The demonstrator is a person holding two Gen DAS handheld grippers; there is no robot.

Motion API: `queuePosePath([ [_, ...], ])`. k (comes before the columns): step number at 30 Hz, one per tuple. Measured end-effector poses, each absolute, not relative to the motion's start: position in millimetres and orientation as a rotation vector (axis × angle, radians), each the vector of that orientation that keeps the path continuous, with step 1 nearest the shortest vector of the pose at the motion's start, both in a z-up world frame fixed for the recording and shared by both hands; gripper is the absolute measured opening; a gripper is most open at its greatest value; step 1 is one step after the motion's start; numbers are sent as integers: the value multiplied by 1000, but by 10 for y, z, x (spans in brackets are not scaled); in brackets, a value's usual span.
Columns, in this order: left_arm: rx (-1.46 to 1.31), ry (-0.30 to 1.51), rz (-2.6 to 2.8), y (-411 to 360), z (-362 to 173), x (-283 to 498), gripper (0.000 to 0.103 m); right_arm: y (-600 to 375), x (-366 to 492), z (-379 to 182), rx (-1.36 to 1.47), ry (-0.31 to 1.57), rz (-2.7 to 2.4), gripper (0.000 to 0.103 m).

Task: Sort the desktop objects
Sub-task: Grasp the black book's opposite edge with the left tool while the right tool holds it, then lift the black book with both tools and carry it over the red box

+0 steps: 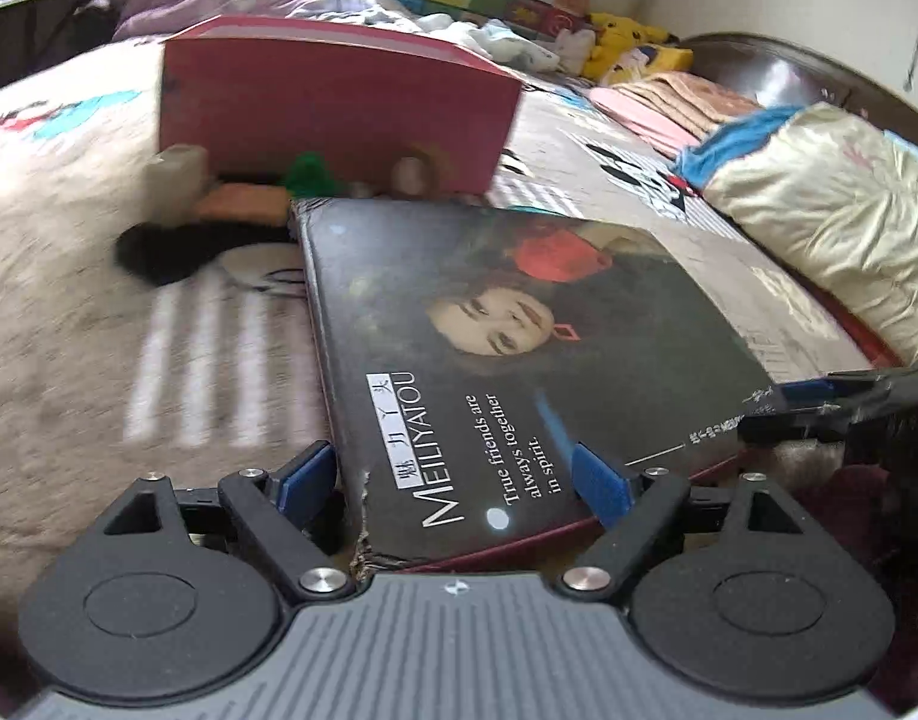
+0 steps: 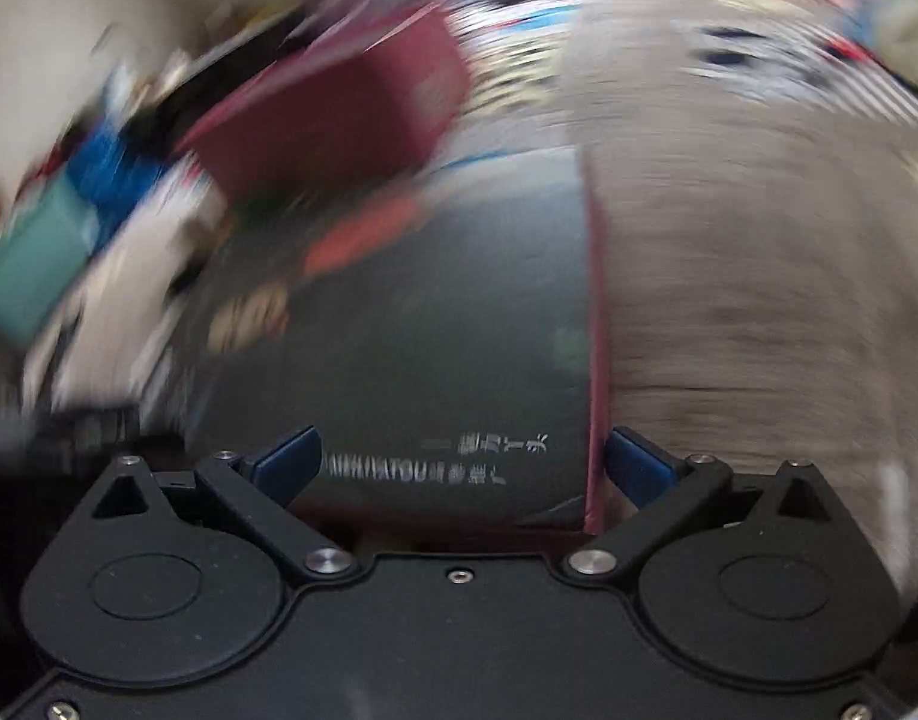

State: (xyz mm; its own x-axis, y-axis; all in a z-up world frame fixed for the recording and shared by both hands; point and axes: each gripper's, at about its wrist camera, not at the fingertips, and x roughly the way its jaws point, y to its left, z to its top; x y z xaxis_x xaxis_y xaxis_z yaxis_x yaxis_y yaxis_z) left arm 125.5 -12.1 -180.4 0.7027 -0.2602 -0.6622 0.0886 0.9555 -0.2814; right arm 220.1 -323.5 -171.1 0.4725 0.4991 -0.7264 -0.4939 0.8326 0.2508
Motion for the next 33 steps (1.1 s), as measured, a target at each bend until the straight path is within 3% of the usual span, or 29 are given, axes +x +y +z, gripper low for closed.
queuePosePath([
  [10,-196,663,-179,-44,-1728,1406,85,-3308,2411,-1824,225,863,401,102],
  [23,-197,656,-176,-50,-1802,1502,85,-3113,2444,-1793,105,840,422,102],
  [28,-168,666,-194,-122,-1839,1564,85,-3258,2627,-1890,238,898,456,102],
  [33,-153,667,-213,-83,-1765,1444,85,-3129,2378,-1768,128,885,513,103],
])
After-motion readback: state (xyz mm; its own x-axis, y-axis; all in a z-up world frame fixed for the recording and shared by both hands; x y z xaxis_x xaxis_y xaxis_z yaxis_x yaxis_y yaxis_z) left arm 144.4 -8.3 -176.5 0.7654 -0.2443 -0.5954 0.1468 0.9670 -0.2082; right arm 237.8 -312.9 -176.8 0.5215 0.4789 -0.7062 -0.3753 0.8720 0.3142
